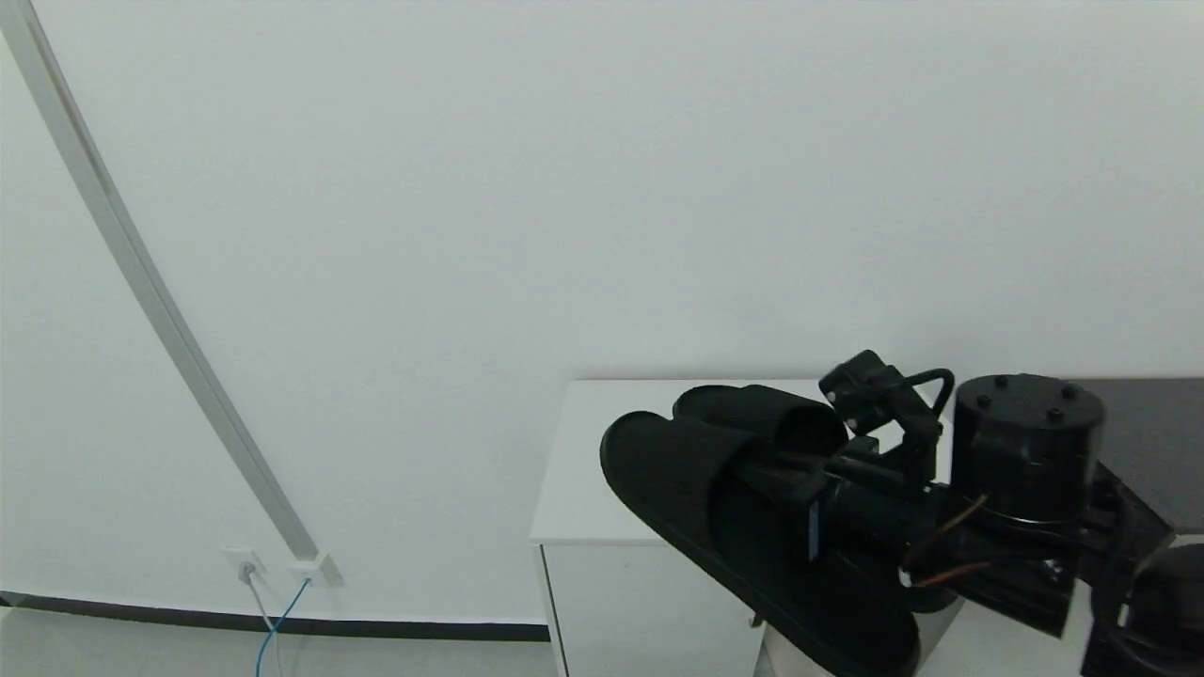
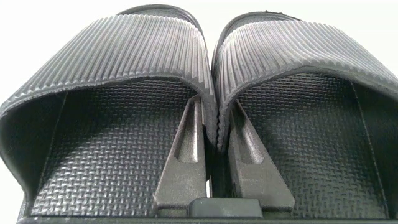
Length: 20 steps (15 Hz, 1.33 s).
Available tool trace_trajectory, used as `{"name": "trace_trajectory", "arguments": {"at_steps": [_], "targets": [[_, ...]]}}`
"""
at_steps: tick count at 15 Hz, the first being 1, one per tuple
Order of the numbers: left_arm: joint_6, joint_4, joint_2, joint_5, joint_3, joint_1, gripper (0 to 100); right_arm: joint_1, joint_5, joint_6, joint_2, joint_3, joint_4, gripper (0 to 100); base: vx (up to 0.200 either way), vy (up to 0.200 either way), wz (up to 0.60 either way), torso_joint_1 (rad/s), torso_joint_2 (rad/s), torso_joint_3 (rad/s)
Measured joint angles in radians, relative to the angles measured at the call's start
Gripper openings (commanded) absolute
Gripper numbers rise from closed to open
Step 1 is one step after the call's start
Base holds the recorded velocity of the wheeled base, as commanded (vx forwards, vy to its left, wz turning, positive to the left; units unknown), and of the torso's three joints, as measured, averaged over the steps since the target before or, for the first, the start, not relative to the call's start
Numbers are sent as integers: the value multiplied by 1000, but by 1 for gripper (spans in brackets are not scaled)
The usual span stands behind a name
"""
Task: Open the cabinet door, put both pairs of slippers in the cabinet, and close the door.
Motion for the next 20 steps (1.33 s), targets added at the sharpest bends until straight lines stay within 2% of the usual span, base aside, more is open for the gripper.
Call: {"name": "trace_trajectory", "arguments": {"at_steps": [2,3,9,15,20], "targets": [[0,0,0,0,0,0,0,-8,85,-153,-74,67,-4,0,0,0,0,0,0,0],[0,0,0,0,0,0,0,-14,111,-173,-100,85,-3,0,0,0,0,0,0,0],[-1,0,0,1,0,0,0,-21,117,-177,-146,118,-1,0,0,0,0,0,0,0],[-3,0,0,1,1,0,0,-21,117,-175,-150,135,-3,0,-200,0,0,6,4,2],[-3,-1,0,1,0,0,0,-20,116,-175,-152,136,-1,0,0,0,0,0,0,0]]}}
